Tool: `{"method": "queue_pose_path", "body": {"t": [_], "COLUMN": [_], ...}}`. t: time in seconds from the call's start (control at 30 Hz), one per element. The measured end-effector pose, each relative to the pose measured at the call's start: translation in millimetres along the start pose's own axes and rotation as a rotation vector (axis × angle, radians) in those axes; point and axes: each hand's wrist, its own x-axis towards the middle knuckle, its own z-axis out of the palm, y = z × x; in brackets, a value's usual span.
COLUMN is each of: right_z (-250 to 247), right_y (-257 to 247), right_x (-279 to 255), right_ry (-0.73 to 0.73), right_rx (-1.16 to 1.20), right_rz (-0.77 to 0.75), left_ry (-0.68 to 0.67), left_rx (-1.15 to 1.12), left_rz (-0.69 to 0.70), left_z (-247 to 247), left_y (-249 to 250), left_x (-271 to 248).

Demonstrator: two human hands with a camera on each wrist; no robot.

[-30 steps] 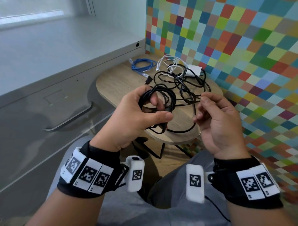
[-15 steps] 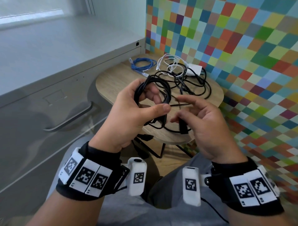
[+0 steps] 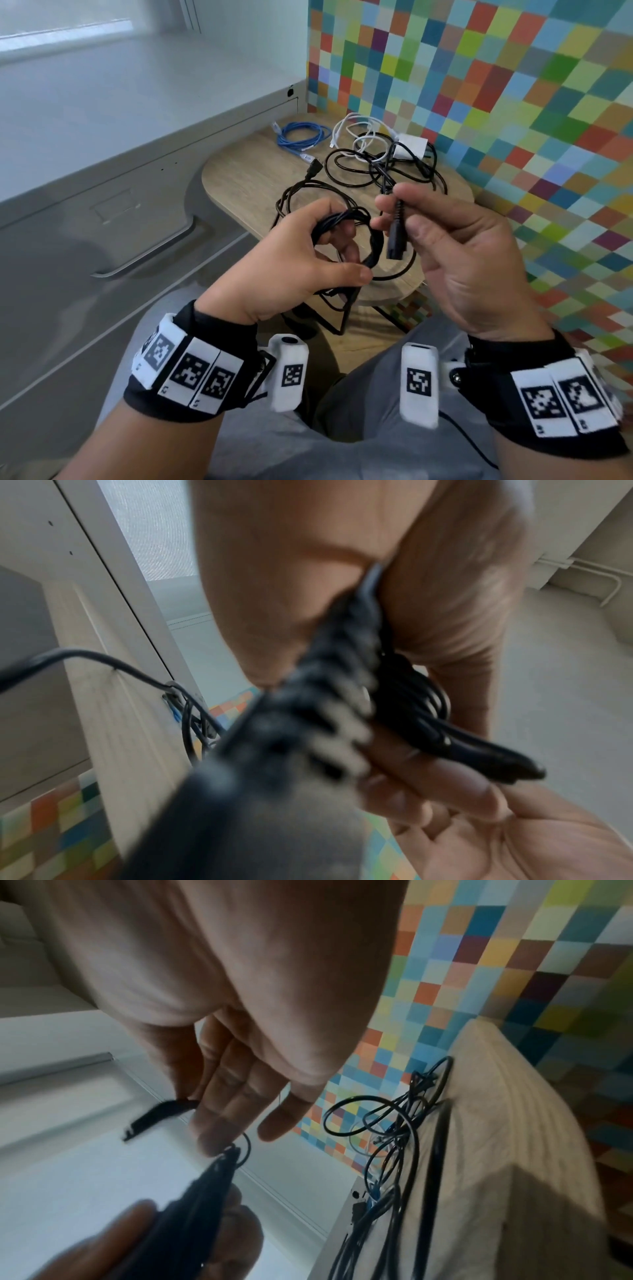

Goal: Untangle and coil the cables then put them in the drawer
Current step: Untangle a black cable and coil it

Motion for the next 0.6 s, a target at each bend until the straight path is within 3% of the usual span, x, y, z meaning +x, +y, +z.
{"method": "queue_pose_path", "body": {"t": [0.27, 0.5, 0.6], "right_z": [7, 4, 9], "right_y": [-2, -3, 0], "right_x": [3, 0, 1], "right_ry": [0.086, 0.043, 0.065], "right_rx": [-0.446, -0.676, -0.730], "right_rz": [-0.072, -0.087, -0.026], "left_ry": [-0.063, -0.007, -0.002], "left_rx": [0.056, 0.058, 0.185], "left_rz": [-0.063, -0.040, -0.008], "left_z": [13, 10, 9], "left_y": [2, 1, -1], "left_x": [-1, 0, -1]}}
